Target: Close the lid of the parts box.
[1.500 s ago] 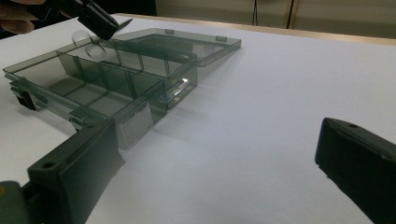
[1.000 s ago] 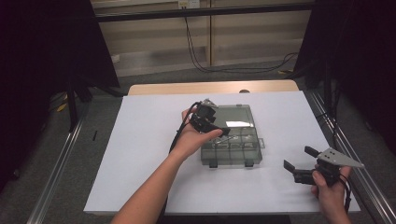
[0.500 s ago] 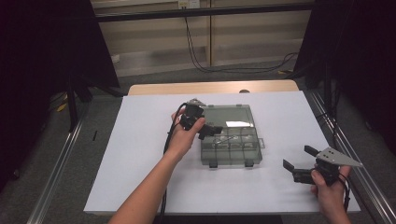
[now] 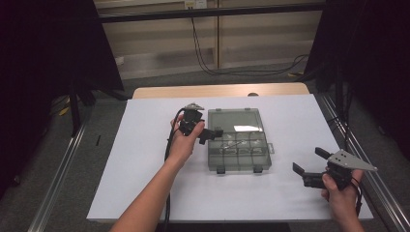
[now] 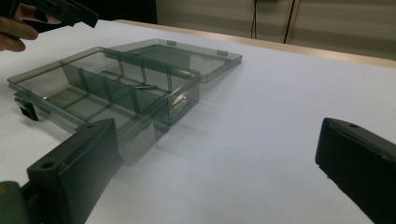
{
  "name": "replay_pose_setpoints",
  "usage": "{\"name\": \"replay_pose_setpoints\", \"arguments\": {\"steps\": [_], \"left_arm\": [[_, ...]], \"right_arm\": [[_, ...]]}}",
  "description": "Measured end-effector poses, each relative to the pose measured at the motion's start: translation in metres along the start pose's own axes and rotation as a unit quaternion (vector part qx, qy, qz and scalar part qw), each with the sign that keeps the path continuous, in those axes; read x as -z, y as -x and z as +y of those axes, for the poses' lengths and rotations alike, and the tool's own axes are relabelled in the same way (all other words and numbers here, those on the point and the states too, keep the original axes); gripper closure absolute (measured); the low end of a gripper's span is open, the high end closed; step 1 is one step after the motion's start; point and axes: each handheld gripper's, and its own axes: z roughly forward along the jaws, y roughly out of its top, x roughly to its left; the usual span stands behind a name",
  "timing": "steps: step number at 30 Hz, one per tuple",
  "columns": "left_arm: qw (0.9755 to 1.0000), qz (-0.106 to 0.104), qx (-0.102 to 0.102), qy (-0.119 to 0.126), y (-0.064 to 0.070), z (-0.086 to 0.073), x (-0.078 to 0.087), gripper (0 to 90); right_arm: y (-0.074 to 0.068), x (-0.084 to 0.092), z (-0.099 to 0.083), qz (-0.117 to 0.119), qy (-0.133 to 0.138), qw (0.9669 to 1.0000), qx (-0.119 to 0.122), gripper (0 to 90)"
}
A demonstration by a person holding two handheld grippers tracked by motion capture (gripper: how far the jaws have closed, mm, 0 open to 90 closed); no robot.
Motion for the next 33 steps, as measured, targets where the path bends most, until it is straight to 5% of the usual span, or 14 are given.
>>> {"name": "replay_pose_setpoints", "arguments": {"steps": [11,33], "left_arm": [[0.9999,0.010,0.007,0.008,-0.010,-0.002,0.011,2.0],[0.9962,0.019,0.079,0.033,-0.034,-0.007,-0.002,3.6]], "right_arm": [[-0.003,-0.019,0.028,0.007,0.003,1.0000,-0.001,0.0],[0.002,-0.073,0.073,0.055,0.018,0.9973,-0.045,0.0]]}}
